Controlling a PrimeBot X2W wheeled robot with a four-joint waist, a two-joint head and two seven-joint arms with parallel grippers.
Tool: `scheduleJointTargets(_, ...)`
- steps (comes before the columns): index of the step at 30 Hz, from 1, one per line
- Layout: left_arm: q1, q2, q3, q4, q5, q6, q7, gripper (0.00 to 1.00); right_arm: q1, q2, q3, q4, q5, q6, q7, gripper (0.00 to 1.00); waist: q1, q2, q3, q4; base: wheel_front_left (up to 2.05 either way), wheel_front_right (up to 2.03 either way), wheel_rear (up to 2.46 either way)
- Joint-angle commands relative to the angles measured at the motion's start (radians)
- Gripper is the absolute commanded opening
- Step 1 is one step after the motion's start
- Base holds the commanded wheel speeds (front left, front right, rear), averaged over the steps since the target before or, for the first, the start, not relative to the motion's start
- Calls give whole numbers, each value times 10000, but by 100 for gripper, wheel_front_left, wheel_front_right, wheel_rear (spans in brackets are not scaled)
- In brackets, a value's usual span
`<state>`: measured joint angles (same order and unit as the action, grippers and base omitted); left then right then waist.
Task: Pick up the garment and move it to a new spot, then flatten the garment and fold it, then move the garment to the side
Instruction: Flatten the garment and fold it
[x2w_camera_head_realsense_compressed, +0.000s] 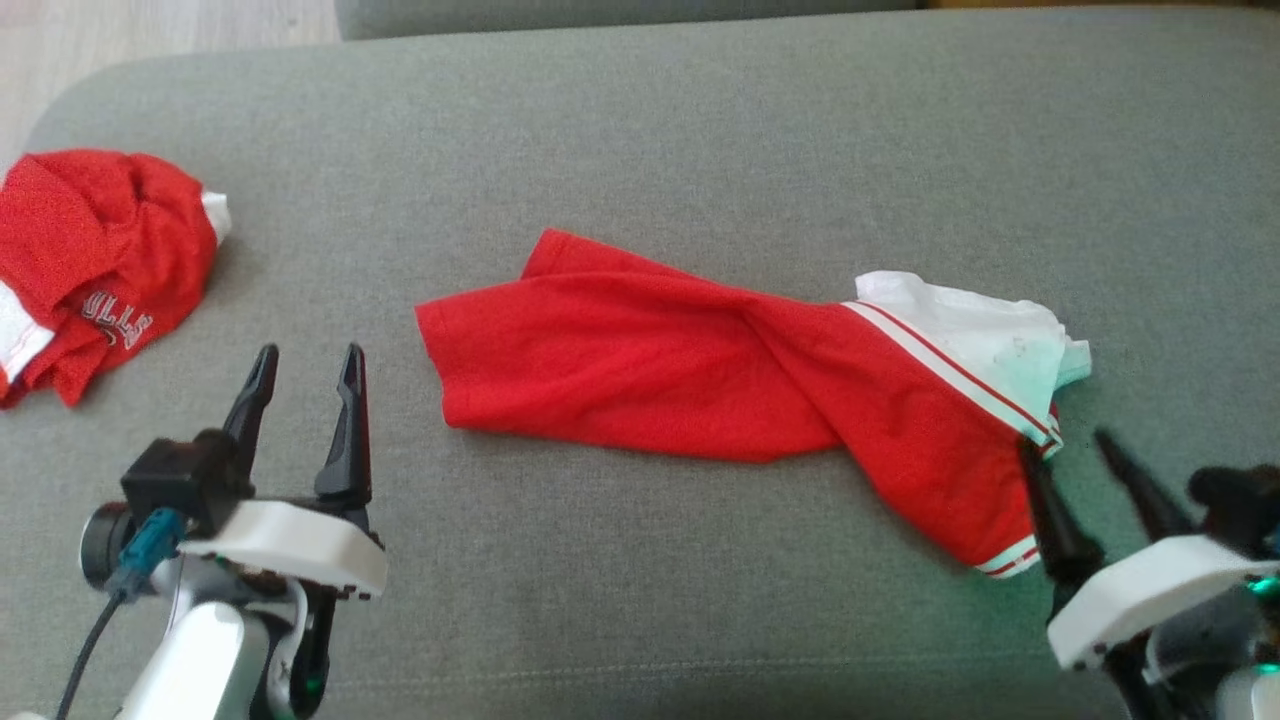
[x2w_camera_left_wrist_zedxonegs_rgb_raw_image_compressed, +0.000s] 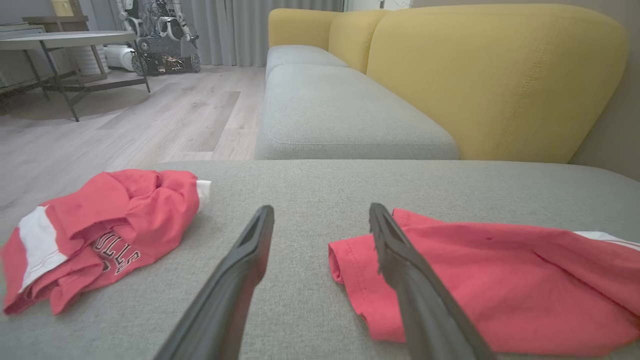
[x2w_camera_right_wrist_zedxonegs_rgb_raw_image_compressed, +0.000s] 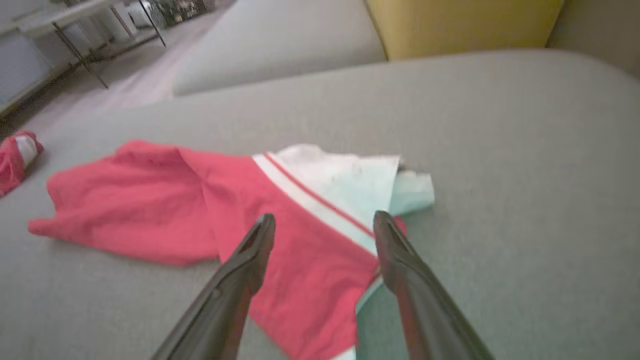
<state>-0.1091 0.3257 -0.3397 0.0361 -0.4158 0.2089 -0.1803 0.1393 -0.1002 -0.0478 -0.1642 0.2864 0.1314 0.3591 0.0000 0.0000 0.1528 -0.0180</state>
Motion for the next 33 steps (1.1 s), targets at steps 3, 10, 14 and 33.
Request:
scheduleJointTargets(3, -152, 337, 412, -373, -61, 106, 47, 100, -698, 12, 244, -836, -485, -7, -1293, 100, 0, 0, -240, 39, 0, 0, 0)
scheduleJointTargets(10, 50, 402, 359, -447, -68, 172, 126, 100, -1220, -51, 688, -858, -744, -7, -2461, 100, 0, 0, -563, 78, 0, 0, 0)
scheduleJointTargets(14, 153, 424, 290, -527, -64, 199, 178, 100, -1320, -67, 820, -656, -725, -7, -2678, 100, 0, 0, -678, 128, 0, 0, 0)
scheduleJointTargets(33, -1217, 179, -147, -291, -552, -491, 811, 100, -1606, 63, 819, -385, -615, -7, -2642, 100, 0, 0, -123, 164, 0, 0, 0)
